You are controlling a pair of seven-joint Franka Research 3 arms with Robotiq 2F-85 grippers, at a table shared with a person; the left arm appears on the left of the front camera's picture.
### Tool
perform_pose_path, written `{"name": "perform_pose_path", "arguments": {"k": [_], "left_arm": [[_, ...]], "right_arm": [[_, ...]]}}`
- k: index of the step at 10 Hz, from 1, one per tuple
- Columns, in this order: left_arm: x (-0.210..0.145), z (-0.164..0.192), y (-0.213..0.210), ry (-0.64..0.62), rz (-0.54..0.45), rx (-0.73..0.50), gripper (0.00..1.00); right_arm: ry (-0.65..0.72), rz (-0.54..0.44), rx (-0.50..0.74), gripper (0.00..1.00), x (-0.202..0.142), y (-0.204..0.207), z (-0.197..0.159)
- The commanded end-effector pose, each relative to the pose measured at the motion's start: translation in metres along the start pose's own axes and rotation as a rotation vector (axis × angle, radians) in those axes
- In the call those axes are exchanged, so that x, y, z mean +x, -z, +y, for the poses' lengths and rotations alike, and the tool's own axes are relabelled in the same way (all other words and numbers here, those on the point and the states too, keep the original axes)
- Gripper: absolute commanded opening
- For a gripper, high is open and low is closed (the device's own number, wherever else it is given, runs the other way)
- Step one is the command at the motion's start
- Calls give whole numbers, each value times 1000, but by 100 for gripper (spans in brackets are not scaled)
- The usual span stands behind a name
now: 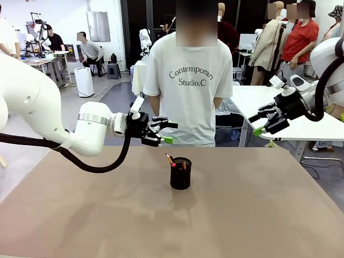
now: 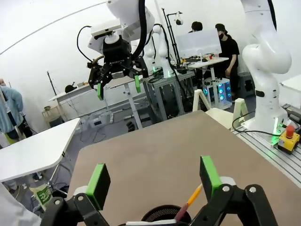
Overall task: Place the pens into the pen holder.
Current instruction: Pick up a writing instrument from the table and place it into the Pen holder.
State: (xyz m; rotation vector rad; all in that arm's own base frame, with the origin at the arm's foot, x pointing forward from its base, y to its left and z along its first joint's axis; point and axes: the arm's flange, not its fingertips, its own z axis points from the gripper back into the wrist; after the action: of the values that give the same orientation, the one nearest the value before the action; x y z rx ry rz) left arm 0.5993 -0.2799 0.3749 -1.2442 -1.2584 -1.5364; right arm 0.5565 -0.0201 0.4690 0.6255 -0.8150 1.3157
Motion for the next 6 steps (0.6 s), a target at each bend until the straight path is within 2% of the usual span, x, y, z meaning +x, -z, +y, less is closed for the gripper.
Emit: {"name": "perform_pose_path", "arguments": {"k": [1,6], "left_arm": [[-8,4,1,5,-41,-23,100],[-11,1,3,-10,-27,-19,100]], "right_arm": [[11,15,-4,100,3,0,0],[11,15,-4,100,3,0,0]]}}
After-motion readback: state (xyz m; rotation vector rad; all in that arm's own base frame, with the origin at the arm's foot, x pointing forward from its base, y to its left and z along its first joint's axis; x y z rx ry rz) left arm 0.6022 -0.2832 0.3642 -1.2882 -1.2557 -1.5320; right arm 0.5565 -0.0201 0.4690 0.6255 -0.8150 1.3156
